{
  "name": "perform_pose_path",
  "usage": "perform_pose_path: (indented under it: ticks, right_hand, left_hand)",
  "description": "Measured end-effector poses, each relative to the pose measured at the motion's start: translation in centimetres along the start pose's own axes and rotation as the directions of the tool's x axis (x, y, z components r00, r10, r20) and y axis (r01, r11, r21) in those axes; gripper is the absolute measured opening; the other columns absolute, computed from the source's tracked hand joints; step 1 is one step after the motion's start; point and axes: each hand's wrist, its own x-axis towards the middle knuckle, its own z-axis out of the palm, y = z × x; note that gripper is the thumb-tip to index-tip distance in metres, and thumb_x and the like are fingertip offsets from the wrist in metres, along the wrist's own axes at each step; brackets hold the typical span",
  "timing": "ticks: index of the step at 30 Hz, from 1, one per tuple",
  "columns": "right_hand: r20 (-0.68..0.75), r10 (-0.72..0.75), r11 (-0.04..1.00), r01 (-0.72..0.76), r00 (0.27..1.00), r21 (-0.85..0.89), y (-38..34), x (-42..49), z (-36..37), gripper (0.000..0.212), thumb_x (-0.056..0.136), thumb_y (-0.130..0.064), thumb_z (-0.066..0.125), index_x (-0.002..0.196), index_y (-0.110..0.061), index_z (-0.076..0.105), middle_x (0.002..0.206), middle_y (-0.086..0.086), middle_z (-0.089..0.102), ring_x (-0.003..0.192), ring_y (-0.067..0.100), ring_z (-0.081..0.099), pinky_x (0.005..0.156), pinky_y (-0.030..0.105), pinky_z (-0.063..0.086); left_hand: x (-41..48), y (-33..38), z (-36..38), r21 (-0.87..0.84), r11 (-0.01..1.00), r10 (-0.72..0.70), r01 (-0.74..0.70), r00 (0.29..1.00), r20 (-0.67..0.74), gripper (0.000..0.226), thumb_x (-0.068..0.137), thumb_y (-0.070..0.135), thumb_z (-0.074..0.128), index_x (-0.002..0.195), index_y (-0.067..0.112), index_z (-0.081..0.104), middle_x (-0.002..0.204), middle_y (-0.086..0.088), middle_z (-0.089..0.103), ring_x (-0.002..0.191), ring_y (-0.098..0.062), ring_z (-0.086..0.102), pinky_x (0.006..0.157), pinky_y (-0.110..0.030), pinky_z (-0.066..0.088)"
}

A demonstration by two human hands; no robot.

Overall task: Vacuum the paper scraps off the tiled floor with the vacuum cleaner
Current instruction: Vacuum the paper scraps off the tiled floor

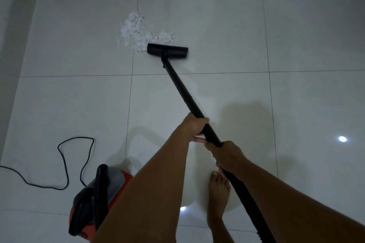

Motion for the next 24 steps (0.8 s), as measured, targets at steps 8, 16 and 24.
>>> perform_pose_path:
  ticks: [8,16,24]
  right_hand:
    - [0.079,0.017,0.999,-0.013,0.997,-0.046,-2.5,-0.5,3.3,0.047,0.091,-0.052,0.065,0.078,-0.008,0.058,0.048,0.004,0.056,0.030,0.016,0.047,0.038,0.022,0.043]
    - [0.100,0.011,0.996,-0.002,0.995,-0.089,-5.2,0.8,6.8,0.047,0.090,-0.053,0.065,0.079,-0.007,0.059,0.053,0.006,0.058,0.039,0.021,0.051,0.043,0.026,0.046]
    - [0.086,0.030,0.995,-0.022,0.996,-0.096,-7.8,1.7,8.6,0.046,0.091,-0.053,0.064,0.076,-0.010,0.058,0.055,0.005,0.057,0.037,0.016,0.051,0.042,0.024,0.046]
  left_hand:
    - [-0.2,-1.6,-4.8,-0.077,0.997,-0.035,0.031,0.998,-0.054,0.029,0.097,0.021,0.063,0.120,0.012,0.049,0.105,-0.008,0.063,0.094,-0.022,0.067,0.075,-0.046,0.063]
    - [1.1,-2.1,-9.7,-0.122,0.992,-0.031,0.023,0.997,-0.065,0.022,0.098,0.021,0.061,0.116,0.012,0.051,0.099,-0.005,0.063,0.087,-0.018,0.066,0.075,-0.044,0.063]
    - [2.7,-1.1,-12.3,-0.134,0.990,-0.039,0.035,0.999,-0.034,0.024,0.097,0.020,0.062,0.117,0.013,0.049,0.102,-0.007,0.063,0.093,-0.021,0.066,0.081,-0.049,0.061]
